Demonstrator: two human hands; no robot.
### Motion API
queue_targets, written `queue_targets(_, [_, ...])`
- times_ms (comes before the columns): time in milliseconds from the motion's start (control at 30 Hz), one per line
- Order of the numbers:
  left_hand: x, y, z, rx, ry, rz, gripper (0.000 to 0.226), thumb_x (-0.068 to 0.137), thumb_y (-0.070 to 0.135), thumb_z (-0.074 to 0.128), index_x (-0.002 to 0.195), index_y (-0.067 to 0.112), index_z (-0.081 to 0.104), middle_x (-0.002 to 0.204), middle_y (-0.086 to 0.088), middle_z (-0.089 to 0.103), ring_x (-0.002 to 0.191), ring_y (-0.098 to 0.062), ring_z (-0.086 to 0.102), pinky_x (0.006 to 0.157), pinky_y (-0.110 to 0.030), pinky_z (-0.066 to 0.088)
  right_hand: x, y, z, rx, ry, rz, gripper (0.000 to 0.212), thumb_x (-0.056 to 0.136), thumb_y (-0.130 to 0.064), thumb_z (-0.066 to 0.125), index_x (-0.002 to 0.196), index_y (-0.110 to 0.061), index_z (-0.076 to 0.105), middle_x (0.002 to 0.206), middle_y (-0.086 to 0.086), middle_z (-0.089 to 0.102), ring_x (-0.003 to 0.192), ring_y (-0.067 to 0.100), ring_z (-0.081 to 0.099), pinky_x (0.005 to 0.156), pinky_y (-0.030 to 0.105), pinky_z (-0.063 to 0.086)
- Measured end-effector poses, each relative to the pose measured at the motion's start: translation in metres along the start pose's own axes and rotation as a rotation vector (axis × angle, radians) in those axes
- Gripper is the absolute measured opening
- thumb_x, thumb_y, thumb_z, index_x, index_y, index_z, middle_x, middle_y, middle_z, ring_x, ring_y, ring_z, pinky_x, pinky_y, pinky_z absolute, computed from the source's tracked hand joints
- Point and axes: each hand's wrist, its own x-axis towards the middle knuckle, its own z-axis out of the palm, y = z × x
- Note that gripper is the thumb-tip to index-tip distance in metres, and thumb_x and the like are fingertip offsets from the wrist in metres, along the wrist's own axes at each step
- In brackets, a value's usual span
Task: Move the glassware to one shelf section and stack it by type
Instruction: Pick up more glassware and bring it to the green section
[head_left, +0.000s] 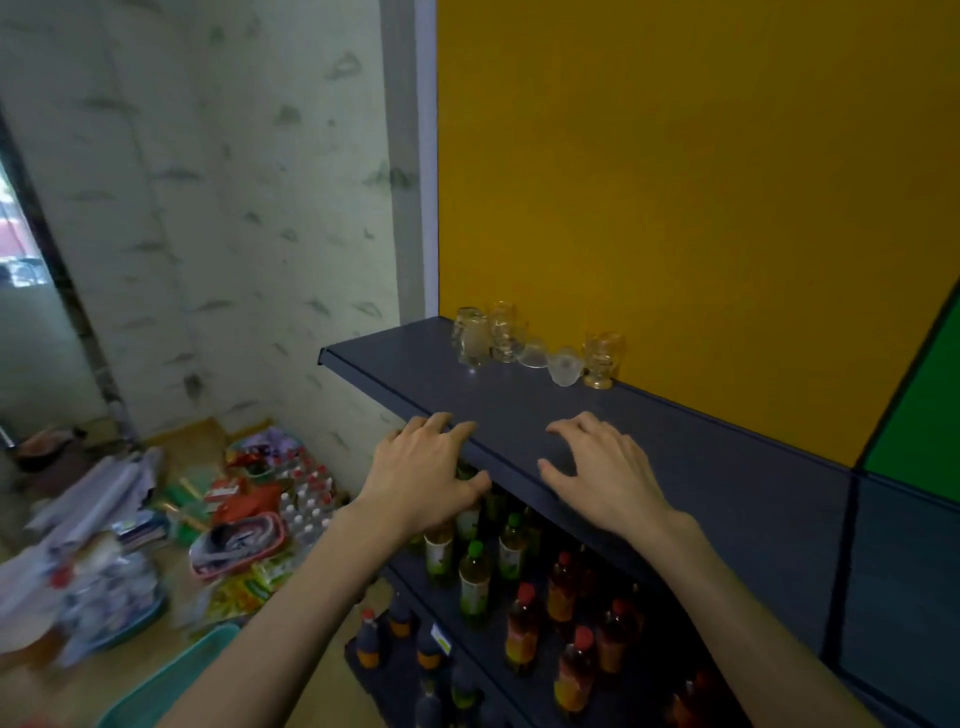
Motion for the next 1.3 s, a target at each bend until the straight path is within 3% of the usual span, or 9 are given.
queue_targets(467, [0.179, -0.101, 0.021, 0.044, 0.023, 0.104, 0.066, 0.092, 0.065, 0.043, 0.149, 0.032, 0.04, 0.153, -0.001, 0.044, 0.135, -0.027, 0.046, 0.106, -0.046, 0.038, 0.154, -0.001, 0.044, -0.028, 0.049, 0.158, 0.057, 0.093, -0.054, 0.051, 0.141, -0.025, 0.048, 0.136, -0.002, 0.05, 0.125, 0.018, 0.048, 0.096, 0.035, 0.043])
queue_targets(767, [0.264, -0.146, 0.062, 0.015, 0.074, 0.124, 0.063, 0.091, 0.065, 0.042, 0.141, 0.029, 0.05, 0.135, -0.002, 0.058, 0.122, -0.027, 0.055, 0.096, -0.043, 0.043, 0.194, 0.0, 0.066, -0.132, 0.065, 0.297, 0.052, 0.091, -0.052, 0.053, 0.136, -0.025, 0.052, 0.126, -0.001, 0.055, 0.115, 0.021, 0.054, 0.088, 0.034, 0.044])
queue_targets(933, [0.311, -0.168, 0.084, -0.084, 0.075, 0.169, 0.062, 0.088, 0.066, 0.046, 0.136, 0.028, 0.055, 0.123, -0.002, 0.063, 0.114, -0.027, 0.059, 0.091, -0.041, 0.046, 0.214, -0.012, 0.083, -0.163, 0.061, 0.421, 0.053, 0.091, -0.053, 0.053, 0.135, -0.024, 0.053, 0.126, 0.0, 0.054, 0.116, 0.023, 0.054, 0.09, 0.037, 0.047])
queue_targets(1200, [0.366, -0.19, 0.115, -0.167, 0.08, 0.276, 0.061, 0.086, 0.066, 0.05, 0.127, 0.022, 0.061, 0.119, -0.005, 0.067, 0.112, -0.029, 0.06, 0.086, -0.039, 0.047, 0.242, -0.046, 0.107, -0.222, 0.065, 0.619, 0.053, 0.092, -0.053, 0.051, 0.137, -0.025, 0.051, 0.131, 0.0, 0.052, 0.121, 0.023, 0.052, 0.093, 0.038, 0.044])
queue_targets(1300, [0.378, -0.192, 0.125, -0.222, 0.089, 0.343, 0.059, 0.085, 0.069, 0.053, 0.117, 0.02, 0.064, 0.111, -0.005, 0.068, 0.104, -0.028, 0.063, 0.079, -0.038, 0.048, 0.239, -0.058, 0.119, -0.254, 0.047, 0.691, 0.053, 0.091, -0.054, 0.05, 0.136, -0.025, 0.052, 0.13, -0.001, 0.054, 0.119, 0.024, 0.053, 0.092, 0.038, 0.043])
